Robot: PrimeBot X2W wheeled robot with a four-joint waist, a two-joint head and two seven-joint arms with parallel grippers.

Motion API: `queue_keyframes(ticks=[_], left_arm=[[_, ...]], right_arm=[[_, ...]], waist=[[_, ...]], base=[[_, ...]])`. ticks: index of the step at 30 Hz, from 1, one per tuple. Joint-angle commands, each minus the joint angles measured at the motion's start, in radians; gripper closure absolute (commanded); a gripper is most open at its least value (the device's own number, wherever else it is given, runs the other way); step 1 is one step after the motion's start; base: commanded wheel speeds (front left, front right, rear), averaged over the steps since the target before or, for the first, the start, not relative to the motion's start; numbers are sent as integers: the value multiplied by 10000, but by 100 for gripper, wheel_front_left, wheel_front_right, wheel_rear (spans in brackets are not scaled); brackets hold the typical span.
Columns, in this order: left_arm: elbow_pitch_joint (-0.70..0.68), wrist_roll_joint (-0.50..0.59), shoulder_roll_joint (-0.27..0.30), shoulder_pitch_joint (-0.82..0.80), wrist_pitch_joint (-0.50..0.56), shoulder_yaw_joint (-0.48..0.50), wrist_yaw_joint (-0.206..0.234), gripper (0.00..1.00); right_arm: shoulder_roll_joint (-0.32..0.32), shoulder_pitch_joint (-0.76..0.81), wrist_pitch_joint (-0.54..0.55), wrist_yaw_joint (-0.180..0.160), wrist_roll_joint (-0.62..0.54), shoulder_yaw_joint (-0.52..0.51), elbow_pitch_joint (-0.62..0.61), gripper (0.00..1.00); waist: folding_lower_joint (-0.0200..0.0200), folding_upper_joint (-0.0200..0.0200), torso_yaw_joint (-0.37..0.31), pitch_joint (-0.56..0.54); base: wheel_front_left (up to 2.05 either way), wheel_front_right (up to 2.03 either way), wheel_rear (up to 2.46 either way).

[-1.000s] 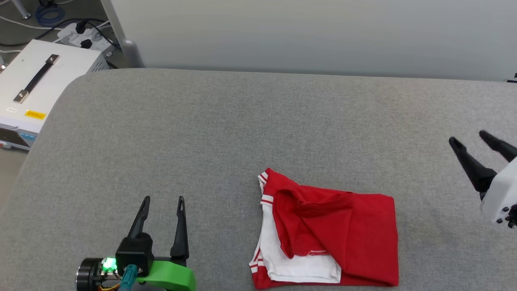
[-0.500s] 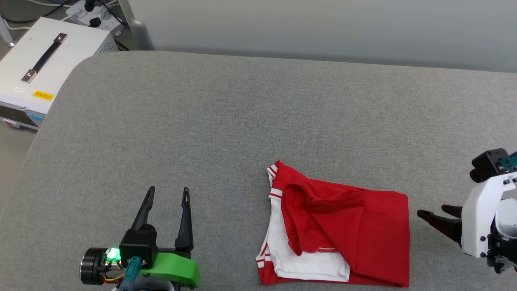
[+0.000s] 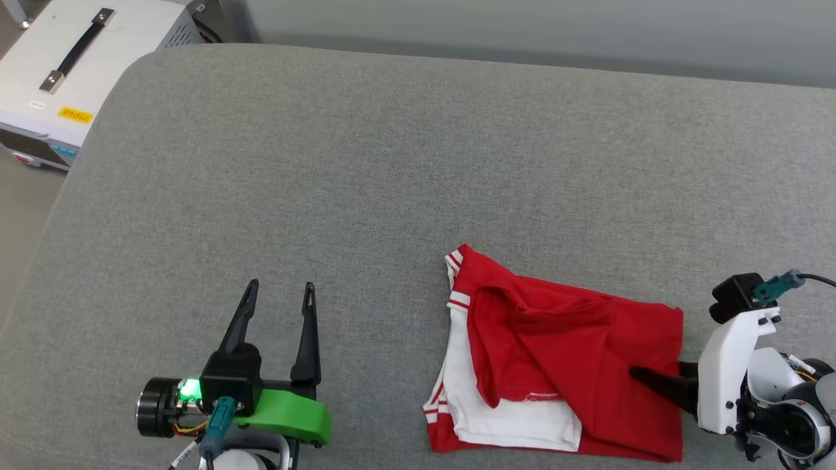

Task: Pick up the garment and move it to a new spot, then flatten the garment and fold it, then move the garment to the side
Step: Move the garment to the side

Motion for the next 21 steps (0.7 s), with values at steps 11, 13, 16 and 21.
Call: queue_keyframes(ticks=[11, 13, 16, 21], left_arm=[[90, -60, -71, -294, -59, -51, 18, 0], [103, -67, -74, -284, -59, -47, 28, 0], [141, -77, -81, -270, -59, -64, 44, 0], [162, -82, -87, -215, -59, -66, 55, 0]], right_arm=[[121, -87, -822, -7, 651, 1297, 1056, 67], [21, -141, -1030, -7, 769, 1407, 1037, 100], [-235, -361, -1616, -7, 985, 1561, 870, 100], [-633, -567, -2213, -7, 1076, 1614, 497, 100]], waist=[[0, 0, 127, 171], [0, 0, 95, 147], [0, 0, 7, 39], [0, 0, -73, -102]], base=[[0, 0, 0], [0, 0, 0], [0, 0, 0], [0, 0, 0]])
